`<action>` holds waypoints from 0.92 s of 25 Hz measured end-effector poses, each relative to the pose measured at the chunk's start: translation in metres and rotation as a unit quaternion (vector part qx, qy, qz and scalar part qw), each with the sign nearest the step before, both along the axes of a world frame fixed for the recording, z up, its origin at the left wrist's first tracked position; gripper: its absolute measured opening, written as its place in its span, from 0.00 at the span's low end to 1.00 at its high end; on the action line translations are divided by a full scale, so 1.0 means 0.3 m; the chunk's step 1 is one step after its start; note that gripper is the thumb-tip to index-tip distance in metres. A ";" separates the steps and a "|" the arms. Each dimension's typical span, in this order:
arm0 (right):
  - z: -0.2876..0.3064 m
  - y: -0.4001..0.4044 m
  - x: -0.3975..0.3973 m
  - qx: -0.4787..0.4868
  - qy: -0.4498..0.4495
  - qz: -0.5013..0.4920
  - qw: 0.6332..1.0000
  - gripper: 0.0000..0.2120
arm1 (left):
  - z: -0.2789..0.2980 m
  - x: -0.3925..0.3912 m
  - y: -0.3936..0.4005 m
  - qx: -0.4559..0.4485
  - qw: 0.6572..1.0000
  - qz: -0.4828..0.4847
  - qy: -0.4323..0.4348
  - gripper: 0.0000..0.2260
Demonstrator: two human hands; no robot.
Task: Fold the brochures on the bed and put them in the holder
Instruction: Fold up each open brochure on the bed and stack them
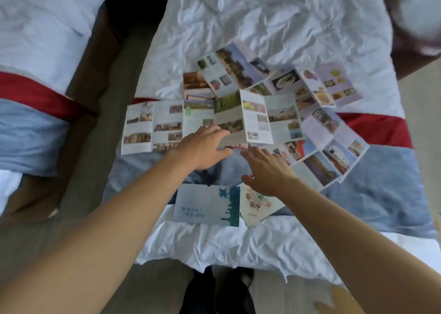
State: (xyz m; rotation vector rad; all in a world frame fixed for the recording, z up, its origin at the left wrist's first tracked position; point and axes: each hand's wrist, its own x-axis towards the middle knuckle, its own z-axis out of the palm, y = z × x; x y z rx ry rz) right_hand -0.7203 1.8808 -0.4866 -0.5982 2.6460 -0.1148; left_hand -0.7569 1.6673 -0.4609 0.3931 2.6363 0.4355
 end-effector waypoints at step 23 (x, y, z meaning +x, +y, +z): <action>-0.456 -0.271 0.024 -0.137 -0.234 -0.274 0.923 0.05 | -0.440 0.075 -0.182 0.010 0.995 0.066 -0.069 0.27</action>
